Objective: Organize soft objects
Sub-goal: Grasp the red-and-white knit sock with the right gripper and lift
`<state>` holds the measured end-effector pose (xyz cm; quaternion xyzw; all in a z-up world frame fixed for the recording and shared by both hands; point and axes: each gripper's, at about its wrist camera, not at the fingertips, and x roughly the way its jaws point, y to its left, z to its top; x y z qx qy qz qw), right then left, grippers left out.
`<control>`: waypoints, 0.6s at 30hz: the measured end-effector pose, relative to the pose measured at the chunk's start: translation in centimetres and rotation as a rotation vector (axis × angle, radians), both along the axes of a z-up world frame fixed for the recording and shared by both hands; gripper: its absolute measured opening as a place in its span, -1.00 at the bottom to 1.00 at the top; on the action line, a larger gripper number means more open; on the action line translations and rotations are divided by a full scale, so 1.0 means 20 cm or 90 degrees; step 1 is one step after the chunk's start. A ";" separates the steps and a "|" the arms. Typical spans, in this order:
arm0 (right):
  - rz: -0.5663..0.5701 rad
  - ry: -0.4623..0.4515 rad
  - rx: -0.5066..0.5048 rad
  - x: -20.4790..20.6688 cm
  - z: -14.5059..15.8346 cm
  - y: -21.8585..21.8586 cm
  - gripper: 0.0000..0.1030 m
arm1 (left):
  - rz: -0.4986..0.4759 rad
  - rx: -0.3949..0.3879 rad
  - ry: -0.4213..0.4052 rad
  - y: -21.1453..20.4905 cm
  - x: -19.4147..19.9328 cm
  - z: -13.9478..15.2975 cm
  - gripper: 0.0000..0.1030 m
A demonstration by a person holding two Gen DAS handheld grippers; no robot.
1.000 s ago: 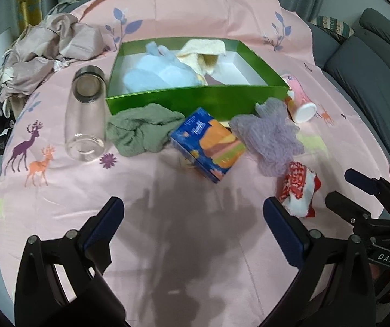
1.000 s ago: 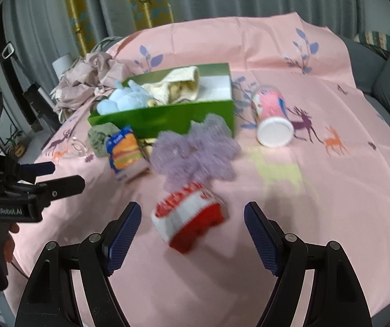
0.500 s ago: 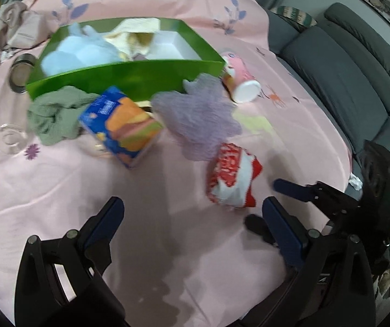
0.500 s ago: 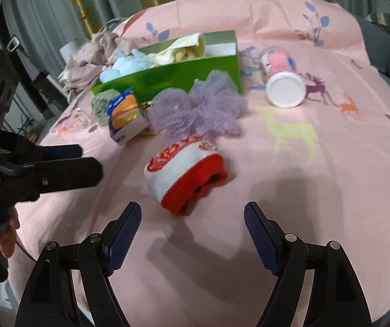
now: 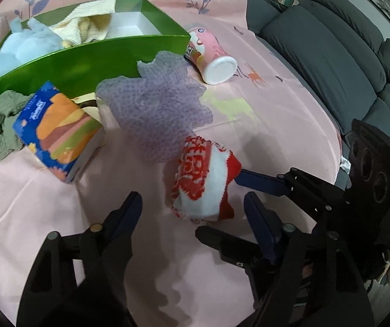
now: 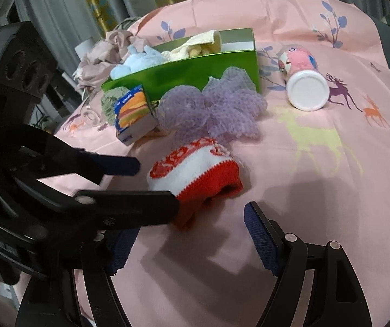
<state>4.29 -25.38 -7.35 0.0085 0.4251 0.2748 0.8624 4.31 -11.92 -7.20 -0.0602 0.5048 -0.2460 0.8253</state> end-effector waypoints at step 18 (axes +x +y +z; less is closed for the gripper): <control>0.055 -0.041 -0.001 -0.05 0.07 0.12 -0.25 | -0.011 0.002 -0.022 0.02 -0.05 0.05 -0.25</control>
